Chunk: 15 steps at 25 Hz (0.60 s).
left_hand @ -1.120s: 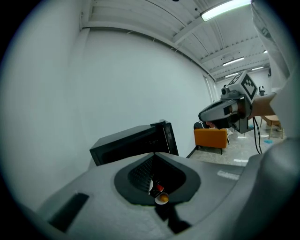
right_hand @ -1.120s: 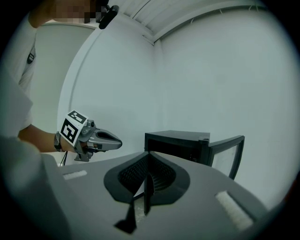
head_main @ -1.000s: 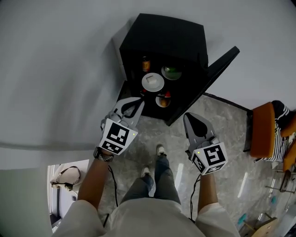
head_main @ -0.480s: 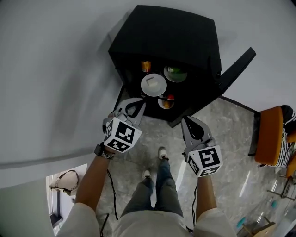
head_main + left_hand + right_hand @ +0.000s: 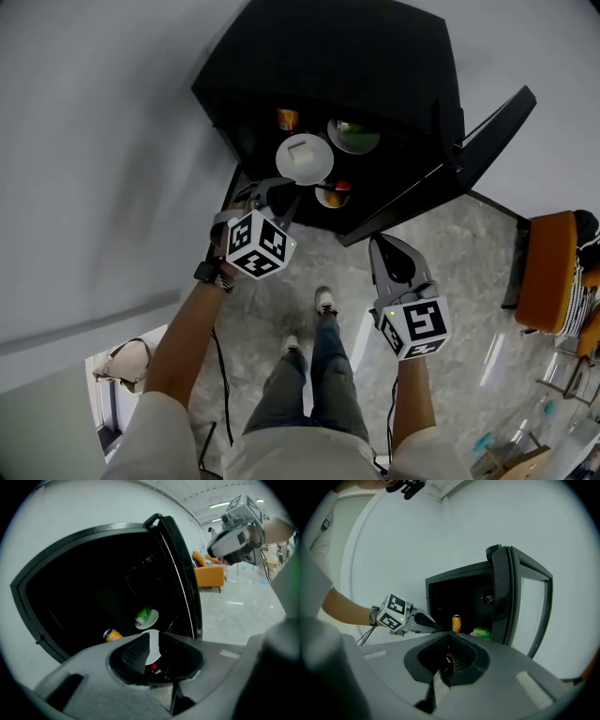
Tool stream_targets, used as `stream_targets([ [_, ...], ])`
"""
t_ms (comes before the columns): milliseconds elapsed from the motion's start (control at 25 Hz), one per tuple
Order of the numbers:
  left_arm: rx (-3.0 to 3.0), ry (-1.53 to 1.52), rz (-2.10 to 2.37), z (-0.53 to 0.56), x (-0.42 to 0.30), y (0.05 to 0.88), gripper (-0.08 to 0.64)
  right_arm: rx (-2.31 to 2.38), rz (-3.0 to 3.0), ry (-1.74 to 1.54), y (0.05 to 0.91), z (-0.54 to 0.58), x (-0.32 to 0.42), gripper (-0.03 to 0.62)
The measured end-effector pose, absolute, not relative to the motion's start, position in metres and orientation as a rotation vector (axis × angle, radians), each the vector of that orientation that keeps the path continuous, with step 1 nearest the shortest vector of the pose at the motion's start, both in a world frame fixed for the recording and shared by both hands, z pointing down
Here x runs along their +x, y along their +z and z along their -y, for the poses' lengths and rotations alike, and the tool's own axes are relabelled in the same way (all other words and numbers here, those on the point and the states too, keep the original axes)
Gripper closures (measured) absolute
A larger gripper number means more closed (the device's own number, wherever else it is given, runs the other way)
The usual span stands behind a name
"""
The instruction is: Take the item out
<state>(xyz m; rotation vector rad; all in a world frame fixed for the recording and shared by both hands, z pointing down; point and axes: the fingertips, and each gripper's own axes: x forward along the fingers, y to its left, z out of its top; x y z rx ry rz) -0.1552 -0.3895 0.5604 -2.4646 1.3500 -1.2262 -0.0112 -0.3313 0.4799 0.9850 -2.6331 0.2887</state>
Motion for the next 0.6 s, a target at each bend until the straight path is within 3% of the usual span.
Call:
stream_targets([
  [600, -2.388, -1.513, -1.211, 0.431, -0.146, 0.665, 0.426, 0.916, 2.606, 0.383, 0.517, 0.331, -0.001, 0.584],
])
